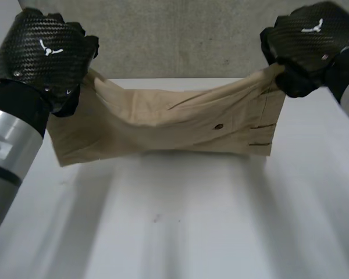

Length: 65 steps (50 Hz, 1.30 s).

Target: Fold the shorts.

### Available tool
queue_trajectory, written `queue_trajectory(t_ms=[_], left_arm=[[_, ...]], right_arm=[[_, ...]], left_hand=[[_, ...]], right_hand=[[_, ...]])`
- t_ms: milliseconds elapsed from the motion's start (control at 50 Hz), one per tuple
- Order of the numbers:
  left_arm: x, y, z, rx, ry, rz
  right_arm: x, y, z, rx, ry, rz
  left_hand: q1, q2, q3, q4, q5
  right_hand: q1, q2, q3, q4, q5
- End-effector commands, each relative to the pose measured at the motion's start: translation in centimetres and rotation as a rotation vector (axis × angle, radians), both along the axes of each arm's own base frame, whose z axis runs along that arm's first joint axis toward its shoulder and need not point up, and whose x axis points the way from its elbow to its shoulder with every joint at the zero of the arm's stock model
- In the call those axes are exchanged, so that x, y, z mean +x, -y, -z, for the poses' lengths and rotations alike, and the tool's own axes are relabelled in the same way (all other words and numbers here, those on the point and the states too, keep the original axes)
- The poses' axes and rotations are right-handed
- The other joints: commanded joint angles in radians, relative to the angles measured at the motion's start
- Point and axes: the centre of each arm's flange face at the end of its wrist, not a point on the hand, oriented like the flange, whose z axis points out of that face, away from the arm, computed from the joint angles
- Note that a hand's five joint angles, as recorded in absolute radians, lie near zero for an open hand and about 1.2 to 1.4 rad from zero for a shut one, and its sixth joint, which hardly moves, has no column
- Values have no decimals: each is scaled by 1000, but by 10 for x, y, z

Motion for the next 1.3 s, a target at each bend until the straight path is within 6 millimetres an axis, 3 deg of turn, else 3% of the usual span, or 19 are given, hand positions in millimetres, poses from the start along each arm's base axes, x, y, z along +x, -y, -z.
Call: queue_trajectory(t_ms=[20,120,260,420,580,660,1020,1040,1100,1120,1180,1220,1260,1300], left_arm=[[-9,1,26,97,64,46],[-22,23,71,221,141,45],[-41,58,106,243,194,36],[-78,122,156,85,286,10],[-108,169,180,4,283,10],[-119,182,191,-18,276,42],[-133,203,232,-34,282,122],[-133,204,233,-37,280,120],[-134,207,233,-50,275,107],[-133,209,228,-60,268,96],[-134,210,222,-78,246,71],[-132,211,210,-101,215,33],[-129,210,189,-114,181,1],[-122,205,163,-111,118,-17]], right_arm=[[6,15,29,101,-73,0],[13,34,77,246,-141,7],[18,54,137,400,-210,18],[22,90,163,352,-204,105],[22,109,193,356,-282,177],[22,112,205,369,-305,180],[25,136,218,306,-349,246],[25,138,218,302,-346,251],[25,141,216,296,-329,266],[25,145,211,275,-307,284],[24,149,199,231,-241,310],[24,149,178,175,-152,325],[21,142,148,114,-68,325],[16,136,130,80,-23,329]], left_hand=[[260,201,204,198,236],[260,201,204,198,236],[260,201,204,198,236],[260,201,204,198,236],[260,201,204,198,236],[260,201,204,198,236],[260,201,204,198,236],[260,201,204,198,236],[-556,-615,-612,-618,-579],[-962,-1021,-1018,-1024,-985],[-962,-1021,-1018,-1024,-985],[-962,-1021,-1018,-1024,-985],[-962,-1021,-1018,-1024,-985],[-962,-1021,-1018,-1024,-985]], right_hand=[[422,223,217,206,232],[422,223,217,206,232],[422,223,217,206,232],[422,223,217,206,232],[422,223,217,206,232],[422,223,217,206,232],[422,223,217,206,232],[348,148,142,131,158],[-411,-610,-616,-627,-601],[-799,-999,-1005,-1016,-990],[-799,-999,-1005,-1016,-990],[-799,-999,-1005,-1016,-990],[-799,-999,-1005,-1016,-990],[-799,-999,-1005,-1016,-990]])
